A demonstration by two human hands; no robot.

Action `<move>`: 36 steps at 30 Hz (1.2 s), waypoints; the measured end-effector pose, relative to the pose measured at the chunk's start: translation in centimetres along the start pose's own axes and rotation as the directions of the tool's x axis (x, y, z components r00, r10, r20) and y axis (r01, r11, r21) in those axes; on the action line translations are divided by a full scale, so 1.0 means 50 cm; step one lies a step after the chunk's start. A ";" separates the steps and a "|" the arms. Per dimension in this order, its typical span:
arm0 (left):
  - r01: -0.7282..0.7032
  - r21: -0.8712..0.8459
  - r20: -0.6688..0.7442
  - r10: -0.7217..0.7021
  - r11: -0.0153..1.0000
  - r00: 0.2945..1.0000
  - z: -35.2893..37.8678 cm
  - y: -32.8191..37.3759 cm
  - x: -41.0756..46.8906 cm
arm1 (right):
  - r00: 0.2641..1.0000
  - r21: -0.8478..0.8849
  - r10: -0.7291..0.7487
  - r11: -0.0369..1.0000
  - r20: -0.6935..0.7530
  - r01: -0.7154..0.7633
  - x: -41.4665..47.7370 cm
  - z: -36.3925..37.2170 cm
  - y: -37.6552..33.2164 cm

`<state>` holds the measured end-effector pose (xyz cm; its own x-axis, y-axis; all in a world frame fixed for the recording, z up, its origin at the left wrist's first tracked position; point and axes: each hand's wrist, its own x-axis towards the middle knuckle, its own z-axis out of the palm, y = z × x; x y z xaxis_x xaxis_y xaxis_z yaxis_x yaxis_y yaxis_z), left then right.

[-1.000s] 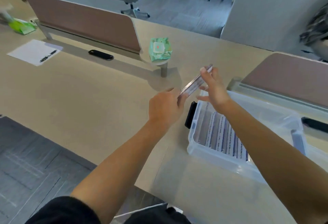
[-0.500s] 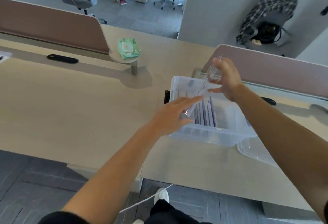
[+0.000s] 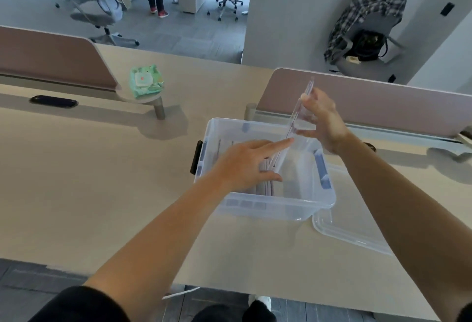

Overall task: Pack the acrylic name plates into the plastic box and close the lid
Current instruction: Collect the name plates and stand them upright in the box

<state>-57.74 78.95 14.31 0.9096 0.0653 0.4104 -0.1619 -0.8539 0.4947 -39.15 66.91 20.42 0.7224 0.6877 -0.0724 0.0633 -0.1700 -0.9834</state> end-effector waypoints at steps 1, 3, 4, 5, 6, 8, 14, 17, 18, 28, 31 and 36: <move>0.017 0.017 0.000 -0.017 1.000 1.000 0.015 0.007 0.026 | 1.000 -0.007 -0.009 1.000 0.005 0.009 0.018 -0.023 0.006; 0.051 0.051 0.000 -0.051 0.997 0.999 0.048 0.016 0.073 | 1.000 -0.021 -0.026 0.999 -0.014 0.026 0.056 -0.066 0.019; 0.062 0.059 0.007 -0.062 0.996 0.998 0.064 0.018 0.092 | 0.999 -0.027 -0.031 0.999 -0.032 0.030 0.075 -0.084 0.027; 0.083 0.043 0.025 -0.084 0.996 0.996 0.078 0.022 0.109 | 0.999 -0.024 -0.023 0.999 -0.044 0.022 0.091 -0.098 0.034; 0.130 0.008 0.061 -0.130 0.991 0.990 0.091 0.024 0.121 | 0.999 -0.012 -0.001 1.000 -0.041 0.000 0.107 -0.109 0.043; 0.282 -0.048 0.184 -0.269 0.958 0.945 0.110 0.016 0.132 | 0.999 0.007 0.054 0.999 0.007 -0.054 0.130 -0.124 0.063; 0.505 0.056 0.273 -0.500 0.861 0.822 0.112 -0.095 0.046 | 0.978 0.003 0.165 0.986 0.131 -0.167 0.168 -0.128 0.161; 0.541 0.167 0.179 -0.565 0.824 0.806 0.109 -0.162 -0.009 | 0.964 0.021 0.228 0.972 0.137 -0.233 0.174 -0.117 0.209; 0.545 0.219 0.142 -0.579 0.809 0.803 0.111 -0.189 -0.025 | 0.959 0.018 0.249 0.967 0.139 -0.254 0.174 -0.112 0.223; 0.592 0.382 -0.153 -0.583 0.710 0.798 0.125 -0.290 -0.044 | 0.909 -0.121 0.416 0.904 0.029 -0.410 0.182 -0.072 0.366; 0.663 0.323 -0.137 -0.660 0.675 0.738 0.125 -0.300 -0.044 | 0.887 -0.133 0.458 0.884 0.059 -0.447 0.201 -0.053 0.399; 0.660 0.410 -0.011 -0.719 0.630 0.694 0.124 -0.296 -0.033 | 0.842 -0.199 0.539 0.826 0.007 -0.527 0.226 -0.020 0.447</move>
<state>-54.49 88.26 1.56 0.7438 0.6655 -0.0623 0.6547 -0.7065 0.2687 -28.90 70.17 -2.19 0.6378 0.4921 -0.5925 -0.1915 -0.6438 -0.7409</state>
